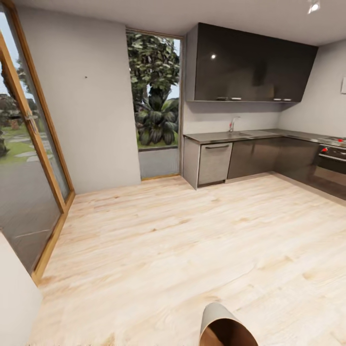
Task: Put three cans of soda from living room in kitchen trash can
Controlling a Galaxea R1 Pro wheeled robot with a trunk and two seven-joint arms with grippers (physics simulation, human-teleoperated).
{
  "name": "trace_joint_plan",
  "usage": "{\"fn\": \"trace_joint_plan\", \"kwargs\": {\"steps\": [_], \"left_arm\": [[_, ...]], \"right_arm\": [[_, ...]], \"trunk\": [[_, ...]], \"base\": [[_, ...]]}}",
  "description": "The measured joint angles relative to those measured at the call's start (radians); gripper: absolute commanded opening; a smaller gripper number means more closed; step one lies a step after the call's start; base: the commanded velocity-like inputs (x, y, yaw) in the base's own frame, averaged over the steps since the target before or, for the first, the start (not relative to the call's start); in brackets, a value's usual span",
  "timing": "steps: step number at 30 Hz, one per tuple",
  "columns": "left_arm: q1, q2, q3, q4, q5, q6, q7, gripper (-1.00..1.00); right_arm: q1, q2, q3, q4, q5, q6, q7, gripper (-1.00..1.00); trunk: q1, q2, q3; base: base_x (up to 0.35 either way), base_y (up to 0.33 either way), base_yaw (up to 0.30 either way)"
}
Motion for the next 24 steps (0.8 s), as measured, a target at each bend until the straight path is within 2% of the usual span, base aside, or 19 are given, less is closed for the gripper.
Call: {"fn": "trace_joint_plan", "kwargs": {"steps": [24], "left_arm": [[0.000, -0.001, 0.000, 0.000, 0.000, 0.000, 0.001, 1.00]], "right_arm": [[0.000, 0.002, 0.003, 0.001, -0.002, 0.000, -0.001, -1.00]], "trunk": [[0.000, 0.000, -0.028]], "base": [[0.000, -0.306, 0.171]]}}
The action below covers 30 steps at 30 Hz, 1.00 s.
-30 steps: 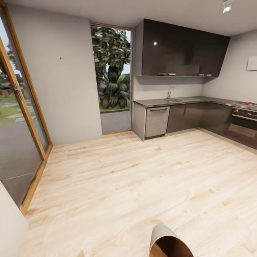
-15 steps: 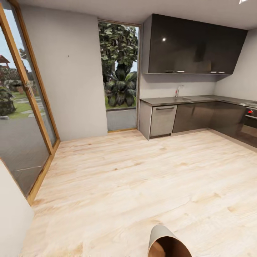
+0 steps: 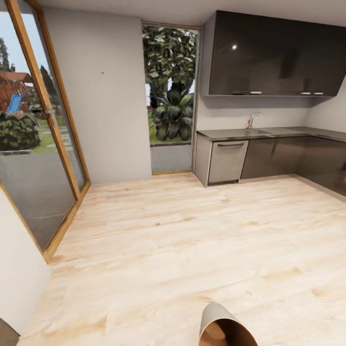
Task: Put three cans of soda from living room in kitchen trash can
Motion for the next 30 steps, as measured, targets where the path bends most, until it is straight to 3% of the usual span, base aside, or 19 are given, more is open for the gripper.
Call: {"fn": "trace_joint_plan", "kwargs": {"steps": [20, 30], "left_arm": [[0.000, -0.002, 0.001, 0.000, 0.000, 0.000, 0.001, 1.00], [0.001, -0.002, 0.005, 0.000, 0.001, -0.003, 0.001, 1.00]], "right_arm": [[0.000, 0.000, 0.000, 0.000, 0.001, 0.000, 0.000, -1.00], [0.000, 0.000, -0.001, 0.000, 0.000, 0.000, 0.000, -1.00]], "trunk": [[0.000, 0.000, -0.023], [0.000, 0.000, -0.029]], "base": [[0.000, -0.308, 0.172], [0.000, -0.057, 0.076]]}}
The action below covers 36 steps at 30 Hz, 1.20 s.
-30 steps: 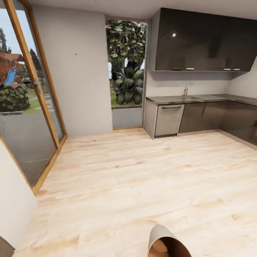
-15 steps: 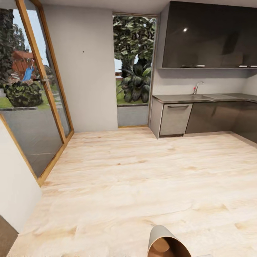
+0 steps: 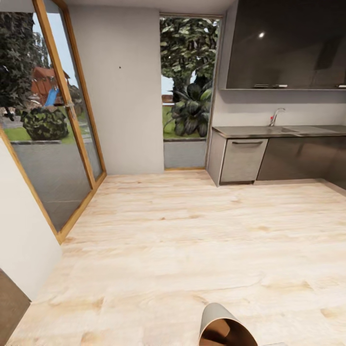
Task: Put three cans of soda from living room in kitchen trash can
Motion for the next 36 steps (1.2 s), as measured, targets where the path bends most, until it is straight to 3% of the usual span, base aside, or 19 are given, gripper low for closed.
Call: {"fn": "trace_joint_plan", "kwargs": {"steps": [22, 30, 36], "left_arm": [[0.000, 0.002, 0.008, -0.001, 0.001, 0.000, -0.004, 1.00], [0.000, 0.002, 0.010, 0.000, 0.000, -0.023, -0.005, 1.00], [0.000, 0.004, 0.011, 0.001, 0.000, -0.023, -0.006, 1.00]], "right_arm": [[0.000, 0.000, 0.003, 0.000, 0.004, -0.001, 0.001, -1.00], [0.000, 0.000, 0.001, 0.002, 0.002, 0.000, 0.000, -1.00], [0.000, 0.002, 0.001, 0.001, 0.002, 0.000, 0.000, -1.00]], "trunk": [[0.000, 0.000, 0.000], [0.000, 0.000, 0.000], [0.000, 0.000, -0.002]], "base": [[-0.137, 0.189, 0.002], [0.002, 0.017, 0.000], [0.222, 0.042, 0.058]]}}
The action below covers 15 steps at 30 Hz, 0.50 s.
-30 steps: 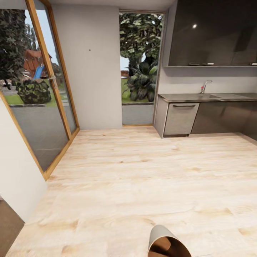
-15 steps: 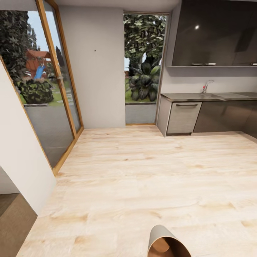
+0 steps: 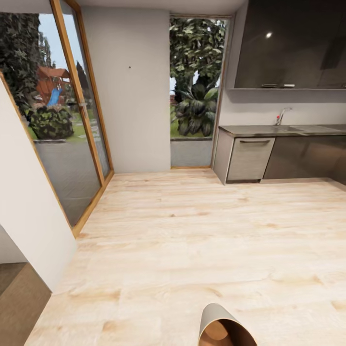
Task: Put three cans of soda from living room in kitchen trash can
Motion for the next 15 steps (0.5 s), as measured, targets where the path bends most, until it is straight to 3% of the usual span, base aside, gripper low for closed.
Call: {"fn": "trace_joint_plan", "kwargs": {"steps": [15], "left_arm": [[0.000, 0.001, 0.000, 0.000, 0.000, 0.000, -0.002, 1.00]], "right_arm": [[0.000, 0.005, 0.002, 0.001, 0.002, 0.000, 0.000, -1.00]], "trunk": [[0.000, 0.000, -0.016]], "base": [[0.308, 0.079, 0.161]]}}
